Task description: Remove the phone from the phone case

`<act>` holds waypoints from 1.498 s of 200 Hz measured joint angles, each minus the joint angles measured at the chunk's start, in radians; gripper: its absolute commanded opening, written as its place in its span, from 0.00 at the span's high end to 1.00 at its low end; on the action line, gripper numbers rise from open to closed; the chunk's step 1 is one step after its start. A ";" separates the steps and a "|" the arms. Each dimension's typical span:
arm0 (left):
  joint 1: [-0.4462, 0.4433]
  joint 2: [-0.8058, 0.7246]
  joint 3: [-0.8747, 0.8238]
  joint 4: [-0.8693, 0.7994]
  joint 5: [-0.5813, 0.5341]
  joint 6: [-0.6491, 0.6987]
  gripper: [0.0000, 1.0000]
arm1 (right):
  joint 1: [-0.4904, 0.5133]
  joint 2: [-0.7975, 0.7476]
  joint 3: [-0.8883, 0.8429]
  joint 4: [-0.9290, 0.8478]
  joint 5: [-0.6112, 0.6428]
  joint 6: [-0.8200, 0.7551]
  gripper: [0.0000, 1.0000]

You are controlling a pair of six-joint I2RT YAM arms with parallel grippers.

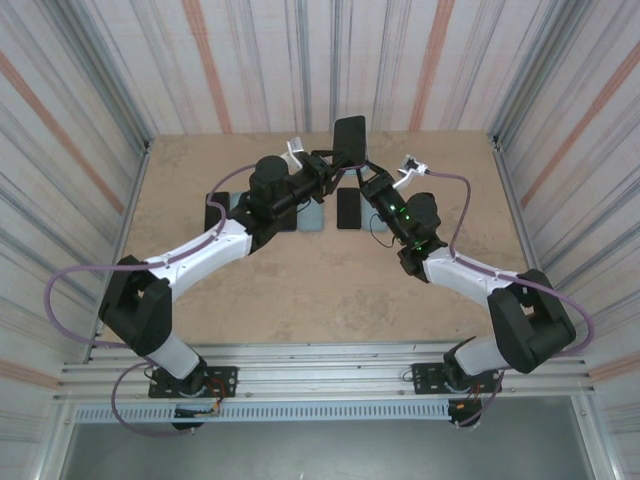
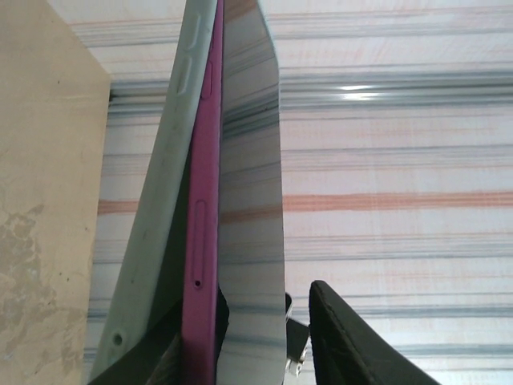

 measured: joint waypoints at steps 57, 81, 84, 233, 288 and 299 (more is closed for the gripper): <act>-0.007 0.006 0.030 -0.015 -0.031 -0.006 0.84 | 0.026 0.023 0.000 0.039 0.025 -0.005 1.00; -0.014 0.008 0.040 -0.020 -0.036 -0.007 0.89 | 0.031 0.023 0.000 0.035 0.049 -0.005 1.00; -0.014 0.008 0.041 -0.021 -0.036 -0.007 0.90 | 0.031 0.023 0.000 0.034 0.052 -0.006 1.00; -0.040 0.007 0.122 -0.067 -0.005 -0.003 0.94 | -0.054 -0.029 -0.008 -0.306 0.196 -0.145 1.00; -0.043 0.076 0.145 -0.068 0.010 0.016 0.94 | -0.285 -0.137 -0.011 -0.470 0.022 -0.181 1.00; -0.048 0.112 0.157 -0.070 0.010 0.023 0.94 | -0.336 -0.146 -0.011 -0.493 -0.023 -0.184 1.00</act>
